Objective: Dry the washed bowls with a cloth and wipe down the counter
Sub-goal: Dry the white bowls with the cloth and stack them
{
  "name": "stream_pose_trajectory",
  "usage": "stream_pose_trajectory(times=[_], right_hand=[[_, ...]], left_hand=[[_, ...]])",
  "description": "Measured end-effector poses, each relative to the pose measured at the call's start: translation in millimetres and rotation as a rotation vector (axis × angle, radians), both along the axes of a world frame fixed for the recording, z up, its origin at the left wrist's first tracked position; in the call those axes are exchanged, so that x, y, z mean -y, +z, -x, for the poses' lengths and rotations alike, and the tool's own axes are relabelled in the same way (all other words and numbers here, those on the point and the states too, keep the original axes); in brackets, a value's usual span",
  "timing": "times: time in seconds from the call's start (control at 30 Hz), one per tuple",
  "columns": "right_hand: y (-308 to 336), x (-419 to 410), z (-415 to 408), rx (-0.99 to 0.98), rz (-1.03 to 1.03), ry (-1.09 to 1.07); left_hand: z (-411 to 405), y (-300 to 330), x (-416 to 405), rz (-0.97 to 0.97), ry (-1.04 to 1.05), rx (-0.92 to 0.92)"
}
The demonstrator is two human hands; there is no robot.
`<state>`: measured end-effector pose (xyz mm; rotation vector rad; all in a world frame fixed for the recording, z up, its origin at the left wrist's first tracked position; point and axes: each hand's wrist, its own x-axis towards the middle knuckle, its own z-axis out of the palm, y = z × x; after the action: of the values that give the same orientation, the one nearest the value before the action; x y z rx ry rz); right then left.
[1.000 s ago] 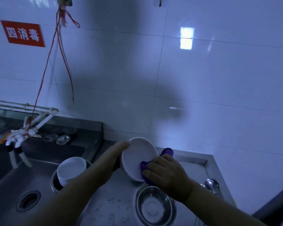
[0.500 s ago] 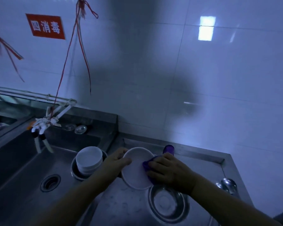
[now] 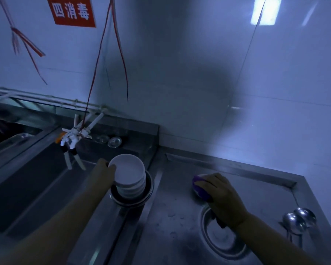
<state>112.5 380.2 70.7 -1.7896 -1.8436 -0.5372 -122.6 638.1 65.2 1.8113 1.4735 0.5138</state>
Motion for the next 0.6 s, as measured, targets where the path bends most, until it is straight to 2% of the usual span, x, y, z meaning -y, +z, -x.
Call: stream_pose_trajectory(times=[0.13,0.33,0.6], right_hand=[[-13,-11,11,-0.107,-0.02,-0.071],[-29,-15,22,-0.193,0.055,-0.185],[-40,-18,34,-0.274,0.12,-0.307]], left_hand=[[-3,-19,-13,-0.013,-0.065,-0.074],[-10,-40,-33,-0.068,-0.127,-0.169],[-19,-55,-44,-0.068,-0.119,-0.154]])
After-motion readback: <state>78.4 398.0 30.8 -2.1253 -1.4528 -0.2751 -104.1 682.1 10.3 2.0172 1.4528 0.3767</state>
